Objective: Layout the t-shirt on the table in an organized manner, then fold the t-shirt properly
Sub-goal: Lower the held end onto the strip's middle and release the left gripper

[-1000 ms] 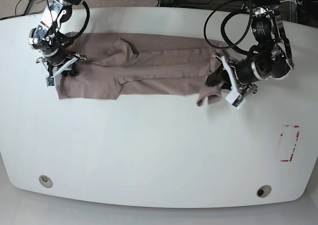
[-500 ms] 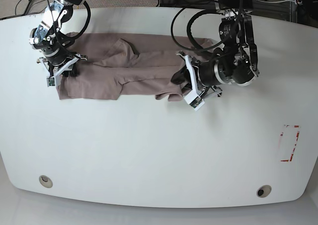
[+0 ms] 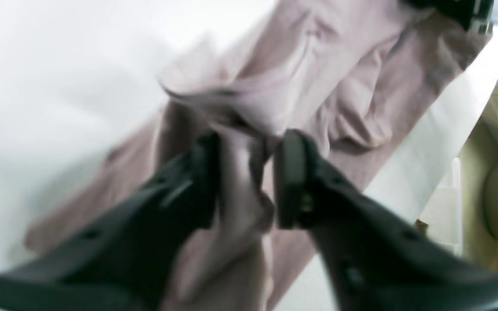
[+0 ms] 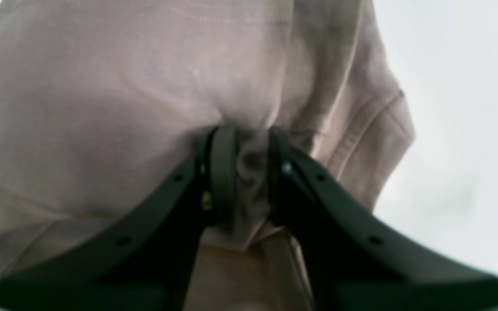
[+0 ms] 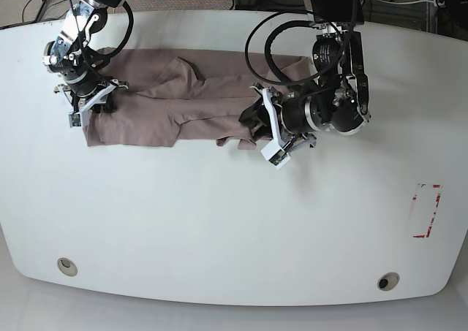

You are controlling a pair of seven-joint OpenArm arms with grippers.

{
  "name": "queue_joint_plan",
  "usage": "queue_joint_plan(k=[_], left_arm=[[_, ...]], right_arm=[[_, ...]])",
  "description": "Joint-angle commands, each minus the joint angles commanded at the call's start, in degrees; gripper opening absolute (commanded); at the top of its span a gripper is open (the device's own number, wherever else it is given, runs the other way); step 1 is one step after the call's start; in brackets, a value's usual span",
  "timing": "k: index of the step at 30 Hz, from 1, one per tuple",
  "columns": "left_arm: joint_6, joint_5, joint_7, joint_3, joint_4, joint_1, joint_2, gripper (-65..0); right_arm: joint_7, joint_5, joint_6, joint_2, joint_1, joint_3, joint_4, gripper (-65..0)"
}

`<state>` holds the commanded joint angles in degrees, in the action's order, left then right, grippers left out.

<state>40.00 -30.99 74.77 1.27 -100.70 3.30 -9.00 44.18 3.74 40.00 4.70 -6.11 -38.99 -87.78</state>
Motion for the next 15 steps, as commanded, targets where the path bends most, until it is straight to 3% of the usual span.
queue_joint_plan(k=[4, 11, 15], left_arm=[[0.0, -3.16, 4.92, 3.25, -2.81, 2.02, 0.0, -32.2], [0.0, -9.05, 5.23, -0.88, -6.59, 2.73, 0.25, -32.1], [0.0, -9.41, 5.23, -5.01, -5.45, 2.46, 4.74, -31.9]], right_arm=[[0.0, -0.26, 0.0, -0.97, 0.0, 0.88, 0.0, -53.4], [0.0, -0.09, 0.0, -1.14, -0.26, 2.73, 0.0, -53.4], [0.0, -0.09, 0.0, -1.32, -0.35, 2.81, -0.09, -53.4]])
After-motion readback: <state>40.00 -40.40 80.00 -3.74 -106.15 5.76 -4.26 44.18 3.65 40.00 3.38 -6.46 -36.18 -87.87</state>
